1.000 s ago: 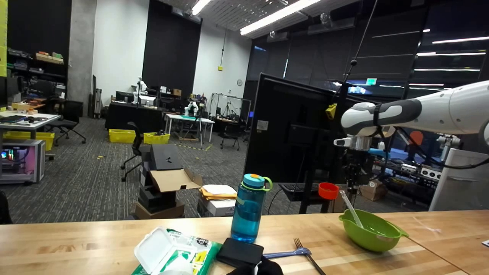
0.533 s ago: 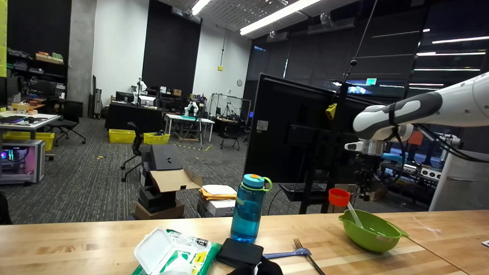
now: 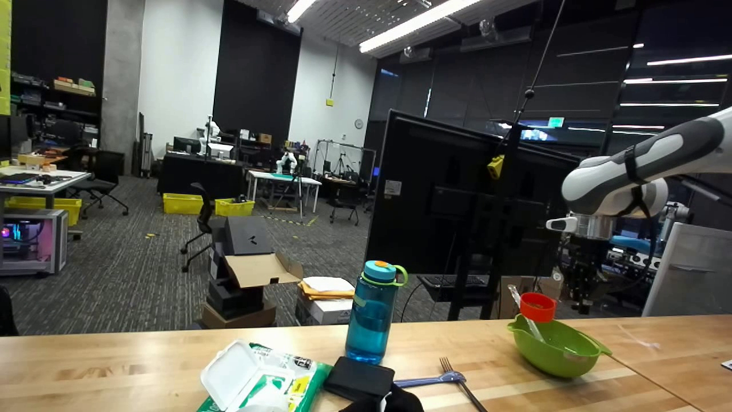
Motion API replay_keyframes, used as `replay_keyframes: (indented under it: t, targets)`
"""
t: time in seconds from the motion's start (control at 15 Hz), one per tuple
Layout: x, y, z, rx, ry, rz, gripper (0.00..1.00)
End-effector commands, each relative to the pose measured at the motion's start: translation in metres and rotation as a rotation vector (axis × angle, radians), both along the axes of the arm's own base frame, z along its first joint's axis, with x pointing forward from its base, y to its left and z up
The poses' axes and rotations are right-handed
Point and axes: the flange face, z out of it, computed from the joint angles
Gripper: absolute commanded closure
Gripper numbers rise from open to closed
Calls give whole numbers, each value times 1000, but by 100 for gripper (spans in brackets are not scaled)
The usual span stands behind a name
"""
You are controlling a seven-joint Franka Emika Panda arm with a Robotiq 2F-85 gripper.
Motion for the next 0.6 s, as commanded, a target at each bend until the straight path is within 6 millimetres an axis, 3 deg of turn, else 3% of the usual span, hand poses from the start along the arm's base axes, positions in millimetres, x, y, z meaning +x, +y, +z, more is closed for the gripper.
replay_keyframes:
  t: [0.0,0.53]
  targets:
    - [-45,13,2,-9,-32,-36,94]
    - [-82,16,1,-36,-74,-83,94]
